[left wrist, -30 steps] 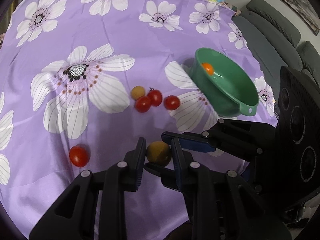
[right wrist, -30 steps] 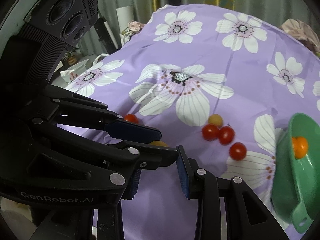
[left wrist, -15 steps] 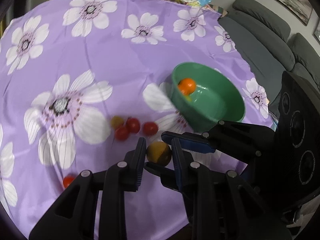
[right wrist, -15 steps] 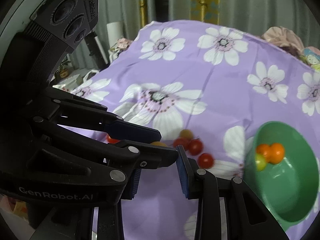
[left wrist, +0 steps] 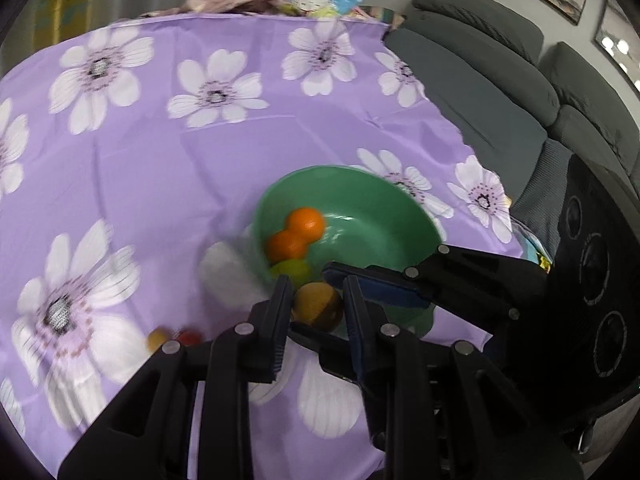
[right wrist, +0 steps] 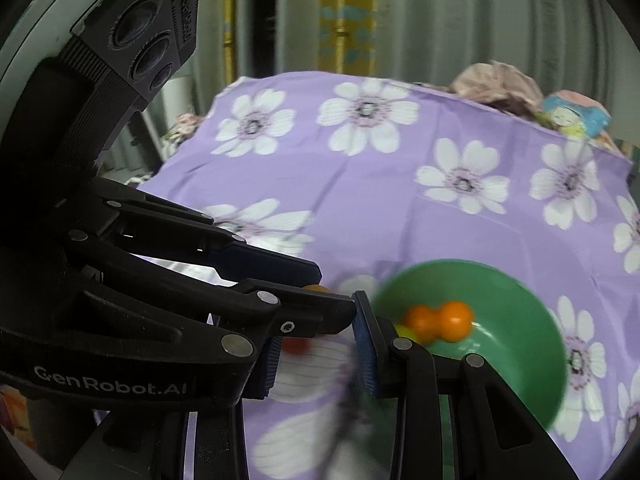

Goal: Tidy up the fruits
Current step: 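Lower the small yellow fruit into the bowl and open the left tool, then withdraw the open left tool from the bowl toward the red tomato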

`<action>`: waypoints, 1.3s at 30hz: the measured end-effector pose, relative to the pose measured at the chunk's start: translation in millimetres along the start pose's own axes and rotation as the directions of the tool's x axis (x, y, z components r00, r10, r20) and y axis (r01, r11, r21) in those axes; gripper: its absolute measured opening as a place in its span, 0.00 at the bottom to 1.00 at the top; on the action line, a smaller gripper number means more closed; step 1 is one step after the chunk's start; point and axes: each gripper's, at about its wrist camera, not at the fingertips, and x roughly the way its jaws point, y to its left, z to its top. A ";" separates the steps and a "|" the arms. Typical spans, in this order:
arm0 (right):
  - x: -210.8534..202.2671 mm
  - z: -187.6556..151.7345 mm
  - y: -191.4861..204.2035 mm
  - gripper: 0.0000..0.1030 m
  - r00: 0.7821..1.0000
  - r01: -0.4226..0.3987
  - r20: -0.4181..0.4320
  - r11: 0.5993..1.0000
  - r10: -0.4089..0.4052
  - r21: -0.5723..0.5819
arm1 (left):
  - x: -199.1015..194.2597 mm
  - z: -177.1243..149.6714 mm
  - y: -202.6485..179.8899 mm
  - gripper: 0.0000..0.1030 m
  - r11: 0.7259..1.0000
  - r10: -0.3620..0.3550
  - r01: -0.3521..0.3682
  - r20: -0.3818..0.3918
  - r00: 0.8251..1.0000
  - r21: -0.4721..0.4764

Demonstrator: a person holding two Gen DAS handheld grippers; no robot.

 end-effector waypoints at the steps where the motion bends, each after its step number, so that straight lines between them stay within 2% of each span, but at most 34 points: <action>1: -0.2 -1.2 -6.3 0.34 1.000 0.012 -0.002 1.000 -0.012 0.011 | 6.1 3.3 -1.6 0.24 1.000 -0.012 0.012 -0.006 1.000 0.002; 5: 4.2 -10.2 -33.9 0.34 0.998 0.053 -0.027 0.997 -0.051 0.063 | 33.9 13.2 -9.8 0.24 0.999 -0.053 0.053 -0.035 0.998 0.005; 9: 11.8 -20.3 -52.2 0.34 0.997 0.062 -0.061 0.992 -0.056 0.110 | 57.5 15.9 -13.0 0.25 0.997 -0.074 0.074 -0.076 0.994 -0.001; 13: 18.3 -29.2 -60.5 0.34 0.994 0.065 -0.094 0.988 -0.052 0.141 | 69.8 13.4 -11.3 0.25 0.998 -0.069 0.067 -0.099 0.993 -0.023; 15: 20.7 -31.3 -62.7 0.34 0.993 0.068 -0.107 0.985 -0.051 0.159 | 73.4 13.2 -8.7 0.31 0.998 -0.051 0.047 -0.110 0.993 -0.037; 17: 21.6 -33.3 -65.6 0.34 0.991 0.084 -0.116 0.982 -0.065 0.170 | 72.3 13.4 -3.2 0.41 0.998 -0.040 0.034 -0.103 0.994 -0.062; 18: 20.9 -34.7 -66.6 0.34 0.991 0.088 -0.118 0.981 -0.068 0.174 | 70.6 13.3 -1.9 0.43 0.997 -0.038 0.031 -0.097 0.995 -0.071; 22: 10.0 -39.0 -75.9 0.35 0.992 0.091 -0.103 0.973 -0.070 0.213 | 49.7 14.1 6.3 0.51 0.995 -0.023 0.019 -0.050 0.998 -0.094; 28: -18.1 -47.7 -103.4 0.36 0.993 0.112 -0.057 0.935 -0.099 0.336 | 4.3 1.5 28.1 0.52 0.990 0.025 -0.021 0.026 0.999 -0.142; 31: -25.8 -49.6 -105.6 0.36 0.994 0.110 -0.047 0.926 -0.099 0.360 | -15.4 -12.8 43.9 0.52 0.980 0.077 -0.068 0.041 0.996 -0.185; 36: -31.1 -46.4 -91.4 0.36 0.998 0.070 -0.024 0.938 -0.065 0.340 | -48.8 -46.5 75.8 0.52 0.949 0.183 -0.168 0.033 0.983 -0.266; 39: -31.9 -41.6 -77.0 0.37 0.999 0.036 -0.009 0.950 -0.034 0.309 | -69.1 -72.1 94.0 0.52 0.919 0.258 -0.241 0.015 0.966 -0.311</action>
